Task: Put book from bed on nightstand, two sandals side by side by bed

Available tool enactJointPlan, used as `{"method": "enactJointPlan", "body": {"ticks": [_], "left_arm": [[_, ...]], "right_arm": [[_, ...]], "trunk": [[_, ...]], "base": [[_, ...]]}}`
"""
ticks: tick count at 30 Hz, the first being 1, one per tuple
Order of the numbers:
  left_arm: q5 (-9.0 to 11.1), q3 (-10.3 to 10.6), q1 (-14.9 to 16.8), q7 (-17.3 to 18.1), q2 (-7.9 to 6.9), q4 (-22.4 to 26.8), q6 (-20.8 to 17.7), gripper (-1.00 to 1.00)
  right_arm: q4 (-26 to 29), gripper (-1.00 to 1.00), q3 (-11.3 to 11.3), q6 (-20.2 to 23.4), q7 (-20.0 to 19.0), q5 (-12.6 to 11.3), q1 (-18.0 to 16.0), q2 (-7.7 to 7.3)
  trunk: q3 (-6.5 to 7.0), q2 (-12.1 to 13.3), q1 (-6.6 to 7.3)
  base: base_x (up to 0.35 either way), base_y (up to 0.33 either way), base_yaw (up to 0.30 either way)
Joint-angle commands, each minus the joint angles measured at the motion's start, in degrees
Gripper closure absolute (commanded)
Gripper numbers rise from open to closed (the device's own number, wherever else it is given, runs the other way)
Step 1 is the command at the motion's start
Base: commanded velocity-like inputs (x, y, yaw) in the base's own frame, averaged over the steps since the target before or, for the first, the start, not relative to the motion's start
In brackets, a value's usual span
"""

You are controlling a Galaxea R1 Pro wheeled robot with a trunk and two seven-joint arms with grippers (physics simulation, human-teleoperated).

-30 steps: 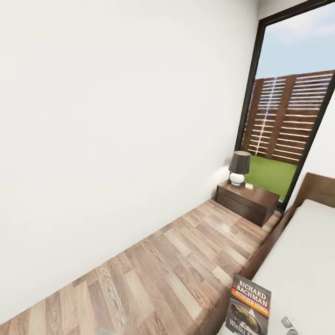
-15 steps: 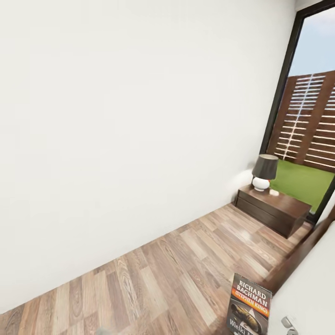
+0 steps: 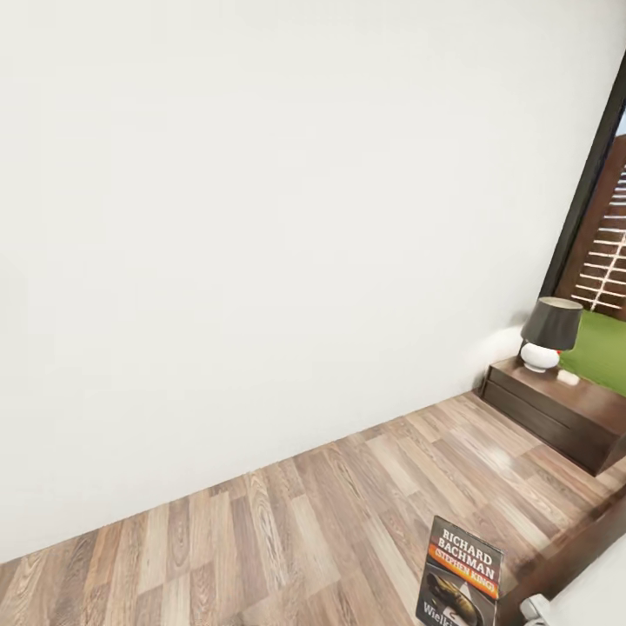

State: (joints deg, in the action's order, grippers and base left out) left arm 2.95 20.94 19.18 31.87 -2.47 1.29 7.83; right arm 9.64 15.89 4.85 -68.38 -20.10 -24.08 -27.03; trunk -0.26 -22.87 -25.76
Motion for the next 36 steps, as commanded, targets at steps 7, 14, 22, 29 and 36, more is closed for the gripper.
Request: {"method": "enactJointPlan", "body": {"ticks": [7, 14, 22, 29, 36], "left_arm": [[-0.40, 0.43, -0.02, 0.00, 0.29, 1.34, 0.65, -1.00], [-0.38, 0.29, -0.02, -0.05, -0.13, 1.40, 0.70, -1.00], [-0.33, 0.32, -0.02, -0.06, -0.28, 1.36, 0.70, -1.00], [-0.39, 0.36, -0.02, -0.06, -0.26, 1.26, 0.70, -1.00], [-0.34, 0.34, -0.02, -0.12, -0.26, 1.26, 0.70, -1.00]], "right_arm": [[-2.91, 1.00, 0.12, 0.51, -0.13, -0.64, 0.00, 0.13], [-5.15, 1.00, 0.03, 0.43, -0.14, -0.64, 0.00, 0.14], [-6.27, 1.00, 0.02, 0.42, -0.13, -0.64, 0.00, 0.14], [-6.30, 1.00, 0.02, 0.42, -0.12, -0.66, 0.00, 0.14], [-6.30, 1.00, 0.02, 0.42, -0.08, -0.64, 0.00, 0.14]], "trunk": [[-0.03, -0.05, -0.02], [-0.03, -0.05, -0.02], [-0.03, -0.05, -0.02], [-0.03, -0.05, -0.02], [-0.03, -0.05, -0.02]], "base": [[0.000, 0.000, 0.293], [0.000, 0.000, 0.293], [0.000, 0.000, 0.293], [0.000, 0.000, 0.293], [0.000, 0.000, 0.293]]}}
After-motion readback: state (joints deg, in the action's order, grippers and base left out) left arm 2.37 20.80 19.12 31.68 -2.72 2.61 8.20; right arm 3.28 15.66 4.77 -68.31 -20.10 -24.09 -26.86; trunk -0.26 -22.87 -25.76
